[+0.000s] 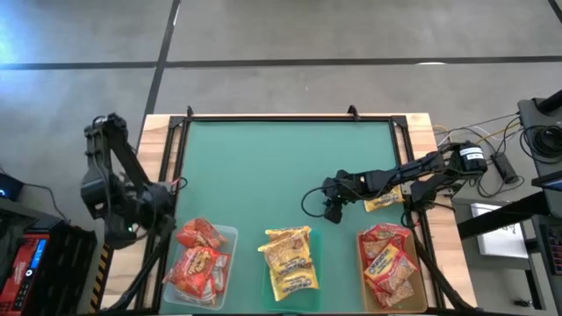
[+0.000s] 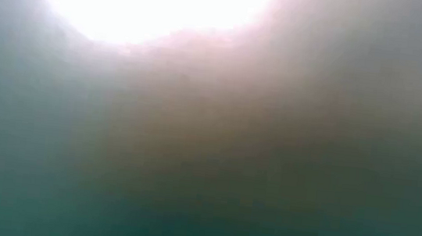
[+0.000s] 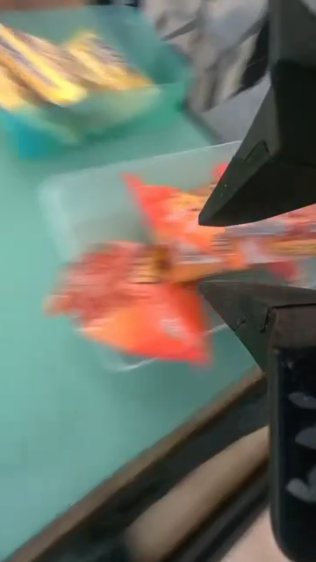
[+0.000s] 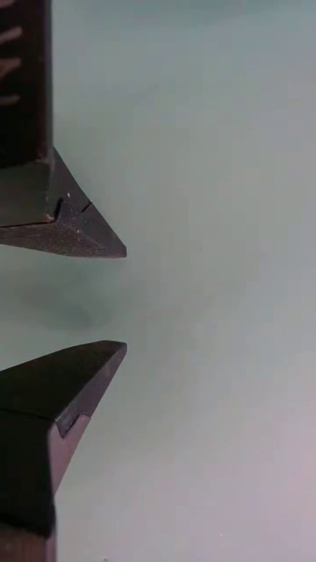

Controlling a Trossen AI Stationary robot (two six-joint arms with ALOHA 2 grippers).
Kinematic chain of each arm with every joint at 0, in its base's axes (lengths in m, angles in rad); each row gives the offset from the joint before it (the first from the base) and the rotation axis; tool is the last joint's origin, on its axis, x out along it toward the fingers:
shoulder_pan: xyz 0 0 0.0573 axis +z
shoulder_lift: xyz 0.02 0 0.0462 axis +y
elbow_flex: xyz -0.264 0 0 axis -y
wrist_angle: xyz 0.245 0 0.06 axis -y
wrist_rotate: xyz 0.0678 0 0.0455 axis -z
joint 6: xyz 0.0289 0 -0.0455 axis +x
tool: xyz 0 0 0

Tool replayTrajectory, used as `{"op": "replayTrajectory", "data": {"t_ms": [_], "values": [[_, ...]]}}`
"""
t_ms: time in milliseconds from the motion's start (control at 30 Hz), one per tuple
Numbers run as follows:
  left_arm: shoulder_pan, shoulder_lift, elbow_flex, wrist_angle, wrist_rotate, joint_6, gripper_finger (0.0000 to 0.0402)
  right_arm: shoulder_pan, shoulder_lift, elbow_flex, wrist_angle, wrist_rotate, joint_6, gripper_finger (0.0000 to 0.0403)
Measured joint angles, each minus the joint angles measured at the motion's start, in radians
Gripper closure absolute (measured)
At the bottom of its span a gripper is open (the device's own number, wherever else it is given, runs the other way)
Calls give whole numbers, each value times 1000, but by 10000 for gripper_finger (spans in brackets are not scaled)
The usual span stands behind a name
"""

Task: Sort Maruchan noodles
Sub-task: Put the yellow noodle pack into the green bin

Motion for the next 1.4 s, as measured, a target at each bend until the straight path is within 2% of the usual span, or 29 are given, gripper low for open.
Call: {"op": "replayTrajectory", "data": {"t_ms": [100,267,367,533,667,733,800,900,967,1100,1233,1400], "values": [[0,60,61,-118,-156,15,308,0,0,0,0,-3,0,248],[9,131,76,-183,-495,58,308,0,0,0,-3,-4,0,248],[47,152,52,-185,-603,101,308,-3,-12,18,-87,-32,0,248],[169,168,-16,-181,-615,146,308,-14,-27,156,-448,-45,41,248],[260,157,-74,-150,-615,209,308,-15,-26,240,-633,-23,10,248],[307,150,-109,-90,-615,265,308,-21,-26,264,-723,30,-32,248],[354,146,-146,7,-614,350,308,-37,-27,281,-836,130,-32,248],[434,144,-199,177,-573,541,308,-73,-43,281,-971,272,5,248],[490,144,-233,294,-535,675,308,-107,-62,257,-990,293,41,248],[586,145,-278,457,-512,885,308,-172,-85,190,-992,239,92,248],[654,145,-307,578,-510,1004,308,-220,-92,149,-1062,206,142,248],[698,161,-343,731,-511,1129,308,-226,-109,148,-1099,187,139,248]]}}
